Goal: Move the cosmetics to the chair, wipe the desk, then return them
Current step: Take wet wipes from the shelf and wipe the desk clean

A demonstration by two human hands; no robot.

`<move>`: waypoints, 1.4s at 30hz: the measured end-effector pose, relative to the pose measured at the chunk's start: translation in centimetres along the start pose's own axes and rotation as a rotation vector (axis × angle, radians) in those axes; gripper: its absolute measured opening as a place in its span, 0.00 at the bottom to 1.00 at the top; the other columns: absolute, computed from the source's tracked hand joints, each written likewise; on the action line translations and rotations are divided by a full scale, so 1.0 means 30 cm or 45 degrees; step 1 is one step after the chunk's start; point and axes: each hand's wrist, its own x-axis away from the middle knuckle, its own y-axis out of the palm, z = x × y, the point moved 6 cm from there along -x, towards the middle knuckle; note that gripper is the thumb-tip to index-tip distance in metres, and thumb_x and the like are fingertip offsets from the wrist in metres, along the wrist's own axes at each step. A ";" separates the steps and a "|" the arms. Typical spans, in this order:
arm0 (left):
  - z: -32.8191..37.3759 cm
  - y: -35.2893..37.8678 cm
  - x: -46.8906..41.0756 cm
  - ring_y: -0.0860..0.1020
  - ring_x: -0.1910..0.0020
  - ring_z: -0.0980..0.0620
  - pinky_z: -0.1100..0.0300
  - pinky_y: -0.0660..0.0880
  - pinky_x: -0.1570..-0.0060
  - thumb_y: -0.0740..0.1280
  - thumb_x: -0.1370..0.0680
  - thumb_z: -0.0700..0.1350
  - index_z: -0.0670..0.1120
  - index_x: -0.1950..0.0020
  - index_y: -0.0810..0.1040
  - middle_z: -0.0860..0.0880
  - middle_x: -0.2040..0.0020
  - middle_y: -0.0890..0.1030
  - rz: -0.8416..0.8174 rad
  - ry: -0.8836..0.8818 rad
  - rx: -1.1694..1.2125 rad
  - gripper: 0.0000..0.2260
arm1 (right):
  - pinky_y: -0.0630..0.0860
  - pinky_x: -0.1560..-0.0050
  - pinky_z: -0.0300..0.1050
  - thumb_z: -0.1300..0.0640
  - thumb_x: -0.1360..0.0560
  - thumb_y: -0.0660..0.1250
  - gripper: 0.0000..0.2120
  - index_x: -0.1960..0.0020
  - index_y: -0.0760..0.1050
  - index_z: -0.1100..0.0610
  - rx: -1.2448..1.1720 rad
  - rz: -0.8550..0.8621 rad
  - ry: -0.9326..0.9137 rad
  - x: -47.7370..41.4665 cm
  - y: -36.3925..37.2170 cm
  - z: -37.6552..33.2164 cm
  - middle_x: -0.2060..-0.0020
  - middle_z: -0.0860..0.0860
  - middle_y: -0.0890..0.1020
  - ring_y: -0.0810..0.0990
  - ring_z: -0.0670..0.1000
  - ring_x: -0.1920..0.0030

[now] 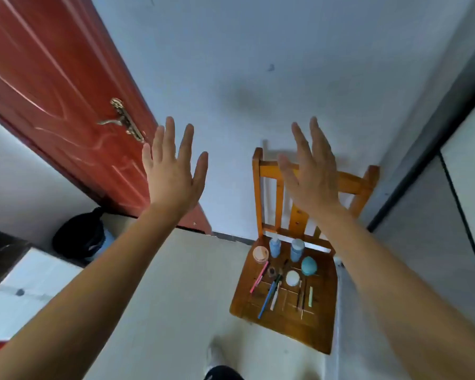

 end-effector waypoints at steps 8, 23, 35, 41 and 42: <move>-0.436 -0.504 0.270 0.57 0.23 0.40 0.35 0.59 0.28 0.53 0.17 0.59 0.49 0.21 0.60 0.41 0.21 0.57 0.075 -0.434 -0.325 0.27 | 0.63 0.27 0.58 0.41 0.17 0.55 0.29 0.20 0.57 0.51 -0.355 -0.073 -0.482 -0.120 0.085 -0.691 0.20 0.57 0.55 0.59 0.59 0.22; -1.447 -0.984 0.962 0.57 0.22 0.43 0.41 0.57 0.27 0.49 0.18 0.61 0.50 0.22 0.59 0.44 0.21 0.58 0.229 -1.017 -0.526 0.27 | 0.65 0.28 0.55 0.44 0.18 0.61 0.28 0.22 0.63 0.54 -0.632 -0.319 -1.107 0.251 0.548 -2.069 0.22 0.59 0.62 0.63 0.58 0.24; -2.064 -0.939 1.083 0.62 0.25 0.42 0.42 0.63 0.30 0.52 0.18 0.60 0.49 0.23 0.62 0.43 0.22 0.61 0.173 -1.174 -0.554 0.25 | 0.68 0.31 0.52 0.42 0.18 0.58 0.27 0.22 0.60 0.50 -0.683 -0.510 -1.160 0.283 1.044 -2.549 0.23 0.56 0.63 0.63 0.55 0.25; -2.437 -0.870 0.943 0.63 0.26 0.42 0.43 0.64 0.30 0.54 0.18 0.59 0.48 0.23 0.63 0.43 0.22 0.61 0.077 -1.180 -0.618 0.26 | 0.67 0.29 0.54 0.42 0.18 0.57 0.27 0.22 0.60 0.51 -0.745 -0.593 -1.143 0.143 1.385 -2.821 0.22 0.56 0.62 0.63 0.56 0.24; -2.504 -0.873 0.909 0.63 0.26 0.42 0.43 0.64 0.31 0.54 0.18 0.59 0.48 0.23 0.63 0.42 0.22 0.61 0.064 -1.186 -0.623 0.26 | 0.67 0.29 0.55 0.42 0.18 0.57 0.28 0.22 0.59 0.51 -0.749 -0.614 -1.125 0.107 1.435 -2.879 0.22 0.56 0.62 0.63 0.56 0.24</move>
